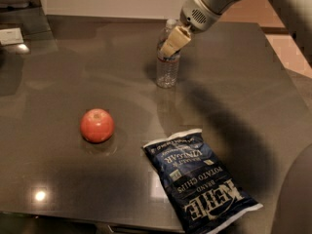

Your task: Move water bottle near blue chip bag

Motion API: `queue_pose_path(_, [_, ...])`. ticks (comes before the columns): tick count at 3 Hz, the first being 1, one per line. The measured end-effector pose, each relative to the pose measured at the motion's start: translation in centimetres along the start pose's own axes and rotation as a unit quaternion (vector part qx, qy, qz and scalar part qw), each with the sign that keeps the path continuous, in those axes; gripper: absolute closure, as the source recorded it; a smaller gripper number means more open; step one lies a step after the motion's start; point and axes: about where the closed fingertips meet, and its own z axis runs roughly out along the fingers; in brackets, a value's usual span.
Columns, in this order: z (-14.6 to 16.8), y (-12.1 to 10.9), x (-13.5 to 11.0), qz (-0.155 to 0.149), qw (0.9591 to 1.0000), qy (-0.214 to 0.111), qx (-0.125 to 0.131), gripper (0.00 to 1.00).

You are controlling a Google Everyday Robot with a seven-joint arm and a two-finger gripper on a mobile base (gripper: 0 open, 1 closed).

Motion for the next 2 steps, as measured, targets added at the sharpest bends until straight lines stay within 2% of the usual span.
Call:
queue_pose_path(1, [-1.6, 1.2, 0.0, -0.009, 0.9998, -0.006, -0.014, 0.84])
queue_pose_path(2, [-3.7, 3.8, 0.3, -0.026, 0.9989, -0.002, -0.040, 1.00])
